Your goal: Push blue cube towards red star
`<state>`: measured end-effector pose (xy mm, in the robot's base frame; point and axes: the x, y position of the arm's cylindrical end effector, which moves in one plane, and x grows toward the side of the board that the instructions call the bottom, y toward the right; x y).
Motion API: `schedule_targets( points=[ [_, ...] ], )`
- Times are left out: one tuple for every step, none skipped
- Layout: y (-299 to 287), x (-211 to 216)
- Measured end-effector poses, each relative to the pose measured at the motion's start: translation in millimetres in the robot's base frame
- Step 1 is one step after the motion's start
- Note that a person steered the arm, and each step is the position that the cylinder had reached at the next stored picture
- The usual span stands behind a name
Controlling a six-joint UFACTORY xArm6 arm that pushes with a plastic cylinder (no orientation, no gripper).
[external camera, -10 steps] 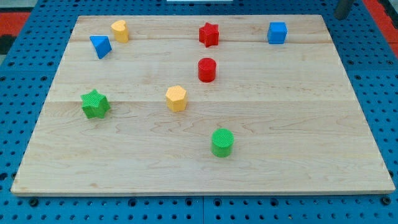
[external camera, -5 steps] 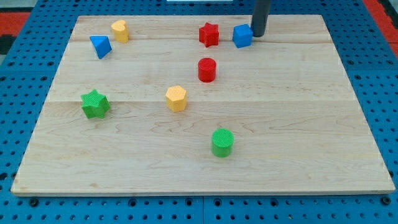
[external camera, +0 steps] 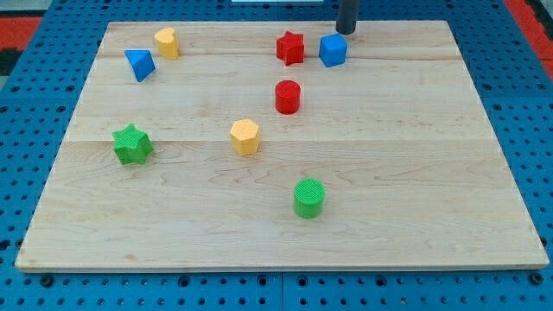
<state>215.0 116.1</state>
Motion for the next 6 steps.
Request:
schedule_targets(
  points=[
    [76, 31],
    [74, 57],
    [17, 66],
    [-8, 68],
    [-43, 65],
    [-67, 63]
  ],
)
